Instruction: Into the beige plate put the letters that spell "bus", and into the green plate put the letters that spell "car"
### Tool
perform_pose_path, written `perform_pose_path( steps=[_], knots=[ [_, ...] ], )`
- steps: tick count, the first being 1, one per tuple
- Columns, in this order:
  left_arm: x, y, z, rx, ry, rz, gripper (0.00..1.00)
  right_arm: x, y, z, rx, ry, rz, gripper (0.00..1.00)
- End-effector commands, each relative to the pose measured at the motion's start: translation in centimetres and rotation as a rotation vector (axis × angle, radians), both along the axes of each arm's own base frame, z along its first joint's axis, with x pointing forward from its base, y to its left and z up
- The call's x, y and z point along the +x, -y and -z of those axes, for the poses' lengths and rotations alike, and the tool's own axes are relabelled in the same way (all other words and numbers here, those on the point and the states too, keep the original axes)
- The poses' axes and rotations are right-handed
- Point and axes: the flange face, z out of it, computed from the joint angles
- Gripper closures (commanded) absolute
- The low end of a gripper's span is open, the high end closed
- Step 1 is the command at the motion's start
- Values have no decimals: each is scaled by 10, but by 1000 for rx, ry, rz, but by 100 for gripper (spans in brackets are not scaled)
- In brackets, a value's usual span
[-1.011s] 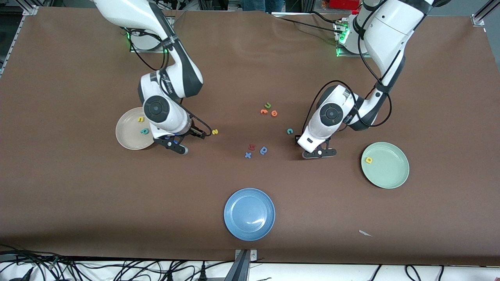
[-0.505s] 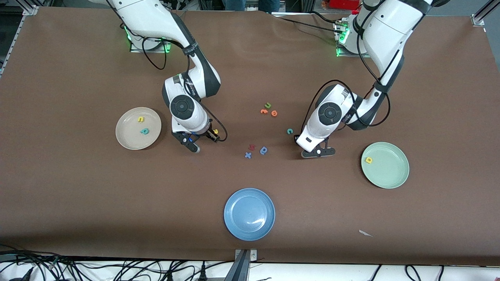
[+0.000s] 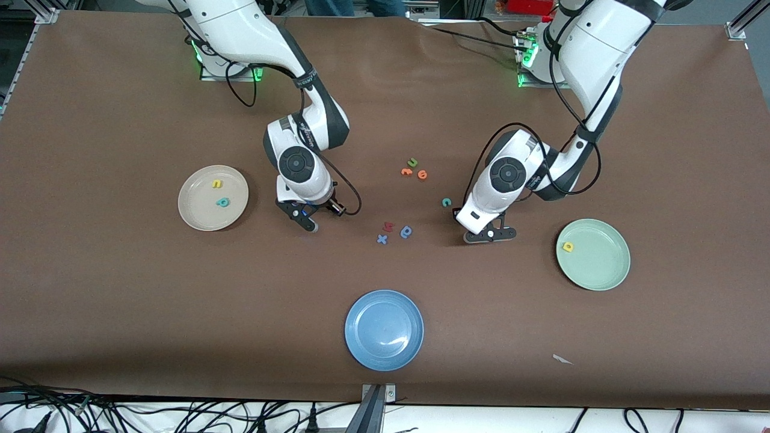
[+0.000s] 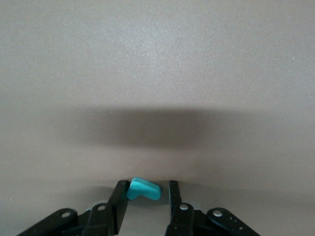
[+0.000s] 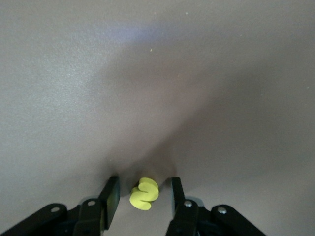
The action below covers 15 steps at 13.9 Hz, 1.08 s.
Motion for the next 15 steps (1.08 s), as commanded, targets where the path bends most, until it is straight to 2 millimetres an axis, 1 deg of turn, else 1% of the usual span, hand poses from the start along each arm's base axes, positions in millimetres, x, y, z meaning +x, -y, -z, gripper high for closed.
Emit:
perform_pose_path(
  steps=[1, 3, 4, 5, 6, 8, 9, 11, 12, 13, 14, 15],
  knots=[
    [-3, -4, 6, 26, 2, 2, 65, -5, -5, 2, 7, 5, 6, 88],
    [-3, -4, 7, 26, 0, 4, 66, -4, -4, -1, 5, 4, -14, 95],
    [-2, -4, 6, 25, 3, 6, 66, -1, -1, -7, 11, 12, -36, 96],
    [-2, -4, 7, 26, 2, 6, 67, 6, 6, -20, 18, 24, -66, 96],
    [-3, -4, 9, 26, -1, 6, 68, 17, 22, -33, 5, 7, -96, 96],
    [-3, -4, 9, 26, -1, 6, 70, 36, 77, -58, -19, -80, -221, 96],
    [-3, -4, 9, 26, -1, 8, 71, 45, 103, -68, -20, -94, -279, 96],
    [-2, -4, 9, 25, 0, 8, 73, 60, 156, -79, -25, -133, -381, 96],
    [-3, -4, 10, 26, -3, 8, 74, 65, 182, -81, -23, -146, -438, 96],
    [-2, -4, 10, 25, -1, 10, 74, 71, 210, -79, -25, -167, -476, 95],
    [0, -5, 8, 23, 3, 11, 75, 71, 232, -65, -25, -208, -501, 95],
    [7, -8, 1, 20, 16, 5, 76, 75, 258, -56, -14, -230, -521, 95]
  ],
)
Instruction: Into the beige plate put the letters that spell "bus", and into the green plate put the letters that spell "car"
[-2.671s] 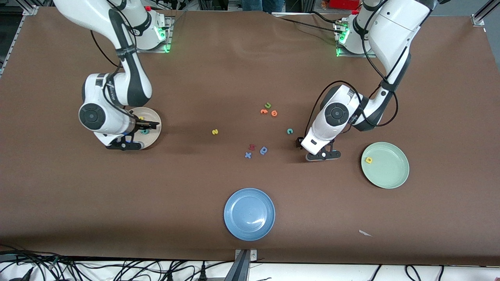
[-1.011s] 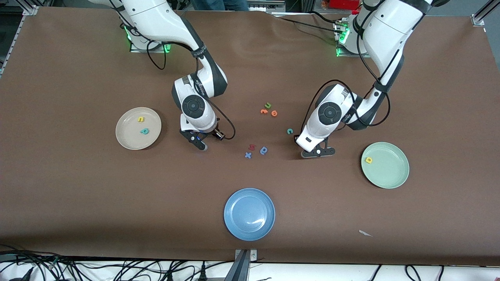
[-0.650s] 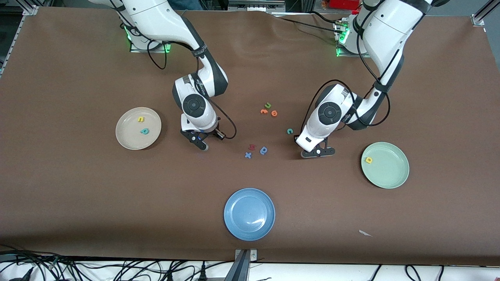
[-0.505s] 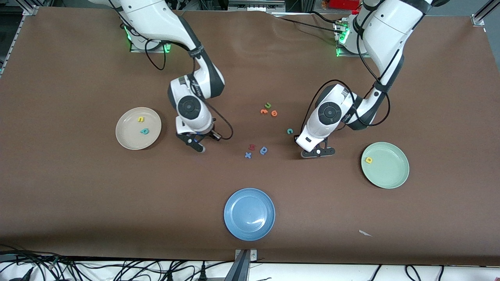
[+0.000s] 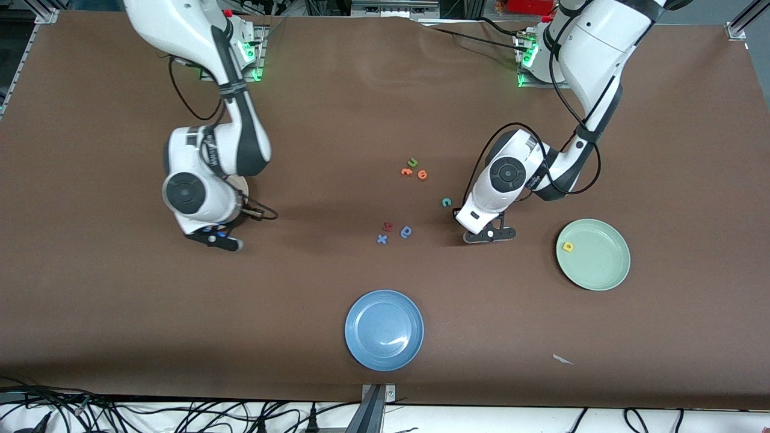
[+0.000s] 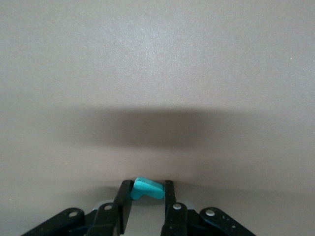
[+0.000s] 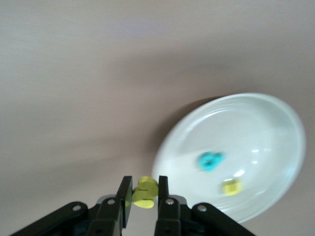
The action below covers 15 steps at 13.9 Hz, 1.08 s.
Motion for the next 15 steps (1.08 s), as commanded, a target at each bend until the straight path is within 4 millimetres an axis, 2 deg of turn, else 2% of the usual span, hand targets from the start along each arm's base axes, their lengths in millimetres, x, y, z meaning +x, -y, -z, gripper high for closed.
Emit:
perform_pose_path(
  steps=[1, 2, 3, 4, 5, 6, 8, 10, 12, 13, 14, 15],
  knots=[
    [12, -11, -4, 22, 20, 6, 76, 4, 63, 29, 29, -76, -71, 95],
    [16, -17, -9, 38, 4, 13, 77, 4, 86, 40, 41, -100, -102, 95],
    [29, -28, -19, 49, -8, 23, 77, 4, 104, 49, 52, -117, -131, 93],
    [36, -40, -26, 60, -30, 36, 77, 3, 119, 52, 67, -130, -141, 87],
    [44, -54, -35, 63, -38, 57, 78, -1, 127, 56, 74, -143, -132, 53],
    [52, -77, -42, 62, -43, 83, 78, -5, 131, 60, 78, -151, -124, 1],
    [68, -134, -55, 58, -52, 157, 78, -2, 125, 52, 88, -143, -125, 0],
    [80, -195, -69, 46, -49, 235, 78, 8, 113, 31, 102, -136, -136, 0],
    [84, -245, -74, 42, -46, 295, 78, 25, 98, -4, 121, -133, -156, 0],
    [85, -264, -73, 40, -48, 313, 78, 36, 90, -24, 127, -121, -176, 0],
    [84, -275, -69, 36, -58, 332, 76, 41, 87, -39, 135, -132, -189, 0],
    [84, -285, -65, 50, -63, 368, 60, 46, 84, -56, 143, -139, -197, 0]
  ],
)
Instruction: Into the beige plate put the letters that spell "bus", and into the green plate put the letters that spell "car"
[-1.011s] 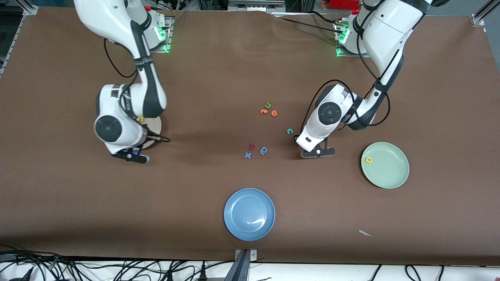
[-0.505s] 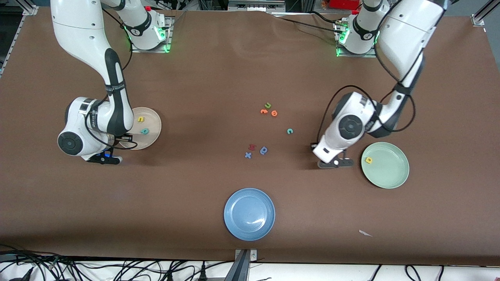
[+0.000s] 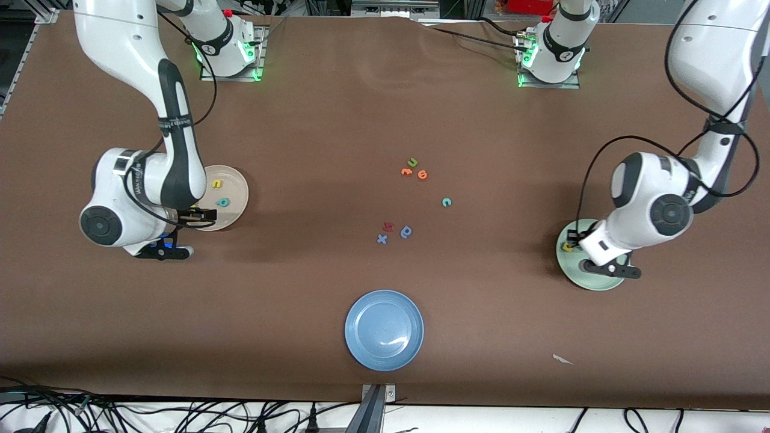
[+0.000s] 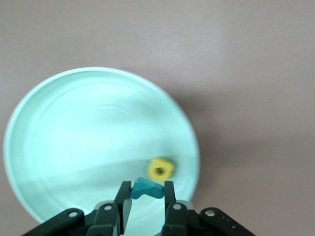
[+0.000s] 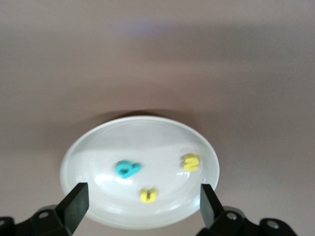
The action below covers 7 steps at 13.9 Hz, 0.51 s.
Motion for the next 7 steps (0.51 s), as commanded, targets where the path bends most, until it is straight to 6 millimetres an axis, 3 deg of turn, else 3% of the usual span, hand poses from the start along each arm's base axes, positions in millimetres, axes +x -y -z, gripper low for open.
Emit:
perform_pose_path(
  steps=[1, 2, 4, 6, 7],
  knots=[
    [-4, -11, 7, 70, -17, 151, 20, 17, -9, -53, 46, -10, -46, 0],
    [-3, -4, 6, 85, -13, 161, 0, 23, -21, -72, 58, 6, -86, 0],
    [5, 24, -6, 84, 18, 102, 0, 35, -47, -108, 53, 73, -133, 0],
    [0, 74, -6, 59, 24, -26, 0, 20, -50, -172, 105, 129, -156, 0],
    [-5, 104, -3, 42, 17, -74, 0, 10, -60, -187, 96, 127, -191, 0]
  ],
)
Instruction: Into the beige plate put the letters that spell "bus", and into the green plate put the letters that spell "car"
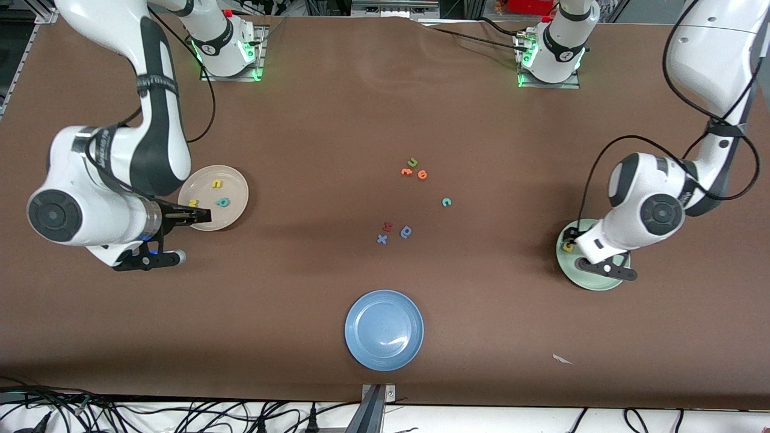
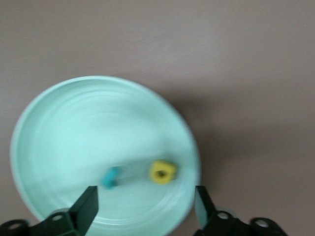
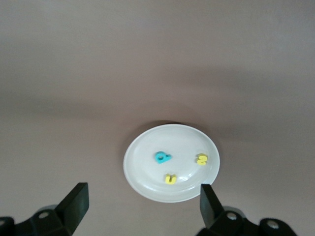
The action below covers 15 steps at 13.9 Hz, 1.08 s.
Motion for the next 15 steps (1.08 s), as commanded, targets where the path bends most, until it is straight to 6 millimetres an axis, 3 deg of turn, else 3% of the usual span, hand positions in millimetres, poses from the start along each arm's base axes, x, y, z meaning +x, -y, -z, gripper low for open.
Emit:
perform_pose_path(
  steps=[1, 4, 6, 7, 9, 10, 11, 15],
  knots=[
    [-12, 77, 0, -38, -13, -129, 0, -31, -7, -56, -20, 12, -64, 0],
    [-40, 144, 7, -85, -38, -202, 1, -64, 2, -58, -15, 12, 5, 0],
    [-64, 181, 11, -119, -11, -254, 1, -79, 25, -63, 21, 118, 31, 0],
    [-76, 196, 15, -126, -4, -298, 1, -91, 38, -70, 43, 185, 48, 0],
    [-99, 232, 21, -117, 11, -349, 2, -107, 65, -110, 54, 211, 76, 0],
    [-107, 244, 23, -112, 19, -382, 3, -116, 76, -144, 52, 204, 101, 0],
    [-113, 254, 26, -117, 30, -404, 4, -118, 84, -162, 48, 197, 110, 0],
    [-130, 279, 44, -118, 29, -451, 11, -112, 104, -151, 50, 154, 145, 0]
  ],
)
